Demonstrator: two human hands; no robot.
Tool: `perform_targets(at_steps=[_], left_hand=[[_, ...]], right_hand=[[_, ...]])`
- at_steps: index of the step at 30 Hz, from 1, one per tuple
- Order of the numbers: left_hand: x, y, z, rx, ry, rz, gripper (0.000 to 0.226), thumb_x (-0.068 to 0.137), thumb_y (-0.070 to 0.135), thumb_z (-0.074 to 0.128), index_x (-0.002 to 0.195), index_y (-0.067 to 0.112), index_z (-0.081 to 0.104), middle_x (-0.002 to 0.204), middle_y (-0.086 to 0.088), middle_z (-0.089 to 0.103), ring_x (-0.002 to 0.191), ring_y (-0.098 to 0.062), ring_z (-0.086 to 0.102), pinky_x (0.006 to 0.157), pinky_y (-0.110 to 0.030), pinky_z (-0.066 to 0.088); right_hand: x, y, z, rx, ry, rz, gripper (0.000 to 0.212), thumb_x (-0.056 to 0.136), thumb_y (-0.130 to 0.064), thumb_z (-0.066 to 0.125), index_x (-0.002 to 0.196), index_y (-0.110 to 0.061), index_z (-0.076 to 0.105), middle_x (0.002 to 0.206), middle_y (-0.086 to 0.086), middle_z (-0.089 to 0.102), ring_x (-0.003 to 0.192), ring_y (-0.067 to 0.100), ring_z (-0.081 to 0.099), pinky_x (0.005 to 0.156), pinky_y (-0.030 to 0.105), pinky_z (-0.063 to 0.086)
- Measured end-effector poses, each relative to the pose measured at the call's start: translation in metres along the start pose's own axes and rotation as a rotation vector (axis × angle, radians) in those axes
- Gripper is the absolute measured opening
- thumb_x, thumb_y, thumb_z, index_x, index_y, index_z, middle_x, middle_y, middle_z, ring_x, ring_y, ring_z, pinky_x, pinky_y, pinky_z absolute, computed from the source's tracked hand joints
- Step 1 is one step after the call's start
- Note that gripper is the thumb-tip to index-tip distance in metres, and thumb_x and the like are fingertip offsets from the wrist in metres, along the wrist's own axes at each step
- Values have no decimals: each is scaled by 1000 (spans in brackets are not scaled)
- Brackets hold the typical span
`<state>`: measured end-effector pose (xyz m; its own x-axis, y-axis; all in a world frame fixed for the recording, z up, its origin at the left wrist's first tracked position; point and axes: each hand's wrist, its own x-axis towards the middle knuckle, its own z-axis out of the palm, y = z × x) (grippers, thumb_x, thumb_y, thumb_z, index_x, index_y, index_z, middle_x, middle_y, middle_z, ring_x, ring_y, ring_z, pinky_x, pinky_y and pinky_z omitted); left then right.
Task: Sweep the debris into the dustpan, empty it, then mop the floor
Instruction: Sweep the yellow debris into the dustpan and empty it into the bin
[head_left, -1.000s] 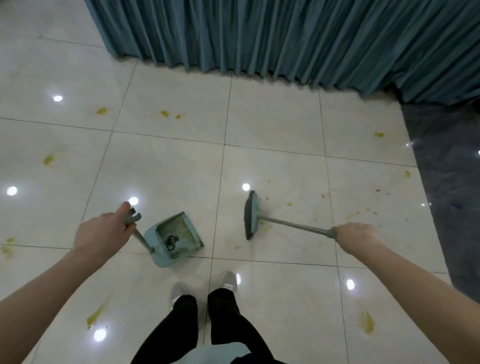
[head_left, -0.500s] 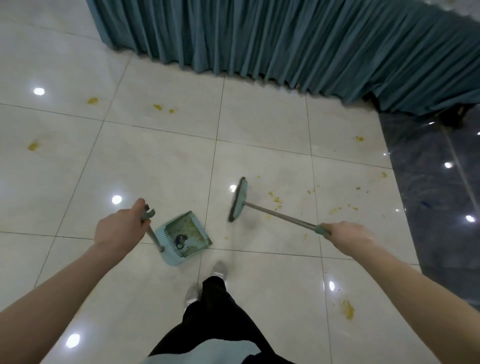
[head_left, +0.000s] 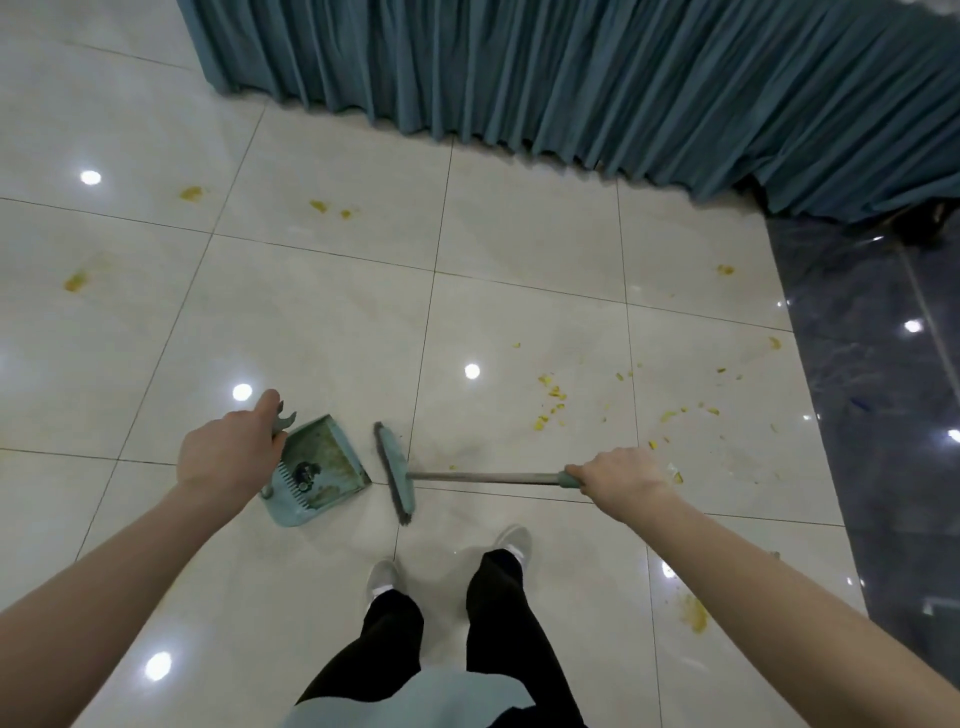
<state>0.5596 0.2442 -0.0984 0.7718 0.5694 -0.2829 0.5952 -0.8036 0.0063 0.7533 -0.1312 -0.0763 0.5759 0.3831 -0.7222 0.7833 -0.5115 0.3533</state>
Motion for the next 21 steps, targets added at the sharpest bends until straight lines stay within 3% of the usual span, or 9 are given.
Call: perform_targets(at_steps=[2,4,7,13,17,21], left_hand=[[4,15,-3,7,-3,-1,17,95,29,45,108,19,40,71,-3,54,57,-29,53,48,-27,35],[11,35,-5,12,0,4,16,95,28,45,107,18,41,69,-2,53,56,-29,52,47,-27,35],[23,76,-10,12,-2,15,16,94,27,46,107,19,42,70,-2,52,56,-29,51,48,-28,35],[60,166,-20,19,-14,23,18,95,32,46,109,21,44,86,-8,63,63,-30,50,54,-30,37],[82,219,-29,19,-8,46,16,94,32,48,106,21,45,82,-8,62,62,-31,51,54,-31,39],[106,256,-35,-19,15,86,13,94,31,49,101,22,42,74,-5,58,59,-31,52,52,-30,39]], right_hand=[[0,24,19,24,-34,15,34,103,-22,40,133,-34,50,114,3,65,92,26,58,70,31,37],[0,59,39,69,-79,62,35,103,-23,39,134,-36,49,106,2,62,98,24,61,71,31,38],[-2,119,73,90,-112,128,37,103,-22,38,136,-38,47,93,-2,49,84,22,52,70,30,39],[-2,231,137,185,-169,299,43,100,-18,38,134,-42,49,104,-3,61,97,19,62,78,29,47],[1,280,157,183,-171,384,42,101,-16,36,134,-35,53,118,-2,66,108,18,65,85,30,51],[10,322,154,142,-140,403,37,104,-20,36,135,-32,53,112,-4,66,106,16,67,83,28,52]])
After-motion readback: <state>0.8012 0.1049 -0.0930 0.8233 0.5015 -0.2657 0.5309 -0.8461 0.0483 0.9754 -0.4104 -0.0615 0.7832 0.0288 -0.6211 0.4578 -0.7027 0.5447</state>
